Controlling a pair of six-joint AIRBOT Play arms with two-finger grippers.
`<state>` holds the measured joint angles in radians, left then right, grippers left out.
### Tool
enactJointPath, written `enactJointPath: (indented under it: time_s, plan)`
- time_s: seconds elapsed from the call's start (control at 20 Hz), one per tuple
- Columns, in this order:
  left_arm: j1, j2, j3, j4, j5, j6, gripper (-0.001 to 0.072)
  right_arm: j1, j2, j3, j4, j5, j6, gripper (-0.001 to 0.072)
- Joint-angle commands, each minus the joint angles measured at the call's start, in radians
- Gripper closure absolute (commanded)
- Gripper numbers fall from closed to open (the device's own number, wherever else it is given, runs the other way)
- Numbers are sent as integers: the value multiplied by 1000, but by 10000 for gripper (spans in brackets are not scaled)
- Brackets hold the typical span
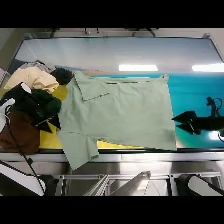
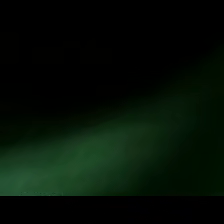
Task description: Fold the shirts.
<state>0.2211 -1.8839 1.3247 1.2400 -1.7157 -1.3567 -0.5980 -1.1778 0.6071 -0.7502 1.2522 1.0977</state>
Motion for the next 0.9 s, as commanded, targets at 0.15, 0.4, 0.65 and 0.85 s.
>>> enactJointPath:
  time_s: [0.15, 0.4, 0.65, 0.85]
  plan:
    - [-41, -6, 48, -121, 149, 113, 417, -69, 48, -15, -278, 8, 235, 105]
    - [48, -5, -2, -340, 109, 206, 679, -67, 40, -116, -278, 12, 180, 110]
    - [114, -3, -3, -377, 64, 208, 679, -58, -40, -230, -107, -76, 22, 185]
    - [122, -3, -3, -468, 14, 208, 679, -5, -148, -232, 166, -69, -175, 591]
